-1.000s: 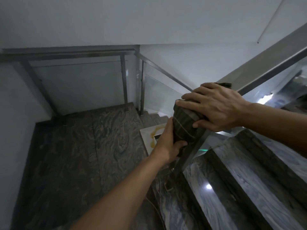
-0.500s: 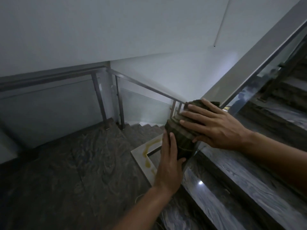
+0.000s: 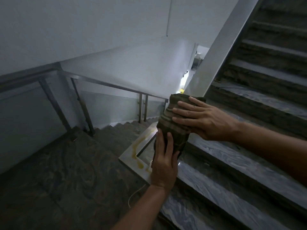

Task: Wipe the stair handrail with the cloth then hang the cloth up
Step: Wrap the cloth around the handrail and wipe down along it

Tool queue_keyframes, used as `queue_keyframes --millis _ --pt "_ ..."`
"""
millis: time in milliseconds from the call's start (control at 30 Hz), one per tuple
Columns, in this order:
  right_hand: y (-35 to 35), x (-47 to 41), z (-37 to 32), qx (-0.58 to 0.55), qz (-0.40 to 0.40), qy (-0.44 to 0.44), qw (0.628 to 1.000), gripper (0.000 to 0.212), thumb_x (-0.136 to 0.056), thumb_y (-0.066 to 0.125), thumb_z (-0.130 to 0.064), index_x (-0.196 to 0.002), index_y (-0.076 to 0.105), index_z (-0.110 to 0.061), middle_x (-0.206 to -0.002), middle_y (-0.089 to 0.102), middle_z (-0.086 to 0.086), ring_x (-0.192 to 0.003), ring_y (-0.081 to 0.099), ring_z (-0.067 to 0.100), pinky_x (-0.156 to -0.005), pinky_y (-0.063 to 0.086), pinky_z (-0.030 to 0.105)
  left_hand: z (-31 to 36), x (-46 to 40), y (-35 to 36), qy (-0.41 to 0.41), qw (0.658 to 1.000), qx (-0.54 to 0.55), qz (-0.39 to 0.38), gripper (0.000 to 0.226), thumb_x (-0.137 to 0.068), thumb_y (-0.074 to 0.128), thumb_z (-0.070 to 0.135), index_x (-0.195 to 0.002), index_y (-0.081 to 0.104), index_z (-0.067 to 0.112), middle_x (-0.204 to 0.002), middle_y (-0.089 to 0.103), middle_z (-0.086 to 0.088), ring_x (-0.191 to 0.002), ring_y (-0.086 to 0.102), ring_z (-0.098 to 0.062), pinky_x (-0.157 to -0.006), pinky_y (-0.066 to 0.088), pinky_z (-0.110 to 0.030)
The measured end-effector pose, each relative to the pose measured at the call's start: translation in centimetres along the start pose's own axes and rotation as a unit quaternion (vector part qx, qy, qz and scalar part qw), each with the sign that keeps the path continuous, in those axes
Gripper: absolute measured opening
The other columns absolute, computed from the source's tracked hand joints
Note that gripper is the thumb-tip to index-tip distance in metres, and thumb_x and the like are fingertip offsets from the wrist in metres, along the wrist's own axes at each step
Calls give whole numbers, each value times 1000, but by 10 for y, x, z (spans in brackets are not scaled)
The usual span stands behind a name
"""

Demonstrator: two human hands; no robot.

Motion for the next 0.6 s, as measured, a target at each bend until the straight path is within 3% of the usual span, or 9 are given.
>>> queue_keyframes --millis 67,133,300,433,600 --pt "-1 2 -4 1 3 27 1000 50 -95 39 -35 -144 35 -26 -153 34 4 -146 18 23 -118 13 51 -6 0 -2 -6 1000 10 -21 72 -97 51 23 -152 5 29 -160 7 -14 -148 13 -29 -112 35 -46" --pt "0 4 -9 3 0 57 998 51 -95 39 -35 -145 33 -27 -153 31 2 -146 14 22 -119 9 48 -9 -3 -5 -7 999 26 -36 73 -95 54 20 -152 8 28 -160 10 -13 -147 15 -29 -111 35 -47" --pt "5 8 -25 6 -10 118 993 54 -94 38 -33 -147 29 -27 -154 26 3 -146 13 25 -118 8 51 -20 -7 -14 15 995 83 -50 67 -93 58 14 -149 22 16 -157 21 -13 -145 22 -22 -116 26 -26" --pt "6 7 -42 11 -10 142 990 54 -94 39 -34 -147 31 -25 -154 25 5 -145 15 28 -117 7 52 -31 -8 -18 40 993 96 -61 65 -93 53 17 -149 21 23 -154 30 -12 -142 18 4 -112 22 -10" --pt "17 7 -56 22 54 189 980 50 -96 42 -33 -145 37 -19 -153 33 11 -145 20 32 -119 12 51 -41 -14 -21 105 984 122 -77 63 -91 51 8 -148 25 11 -148 34 -22 -141 19 8 -110 23 -8"
Point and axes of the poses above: each hand's wrist, its own x-axis away from the middle knuckle, its own y-axis out of the palm, z = x × y, the point moved 6 cm from there along -x, towards the middle knuckle
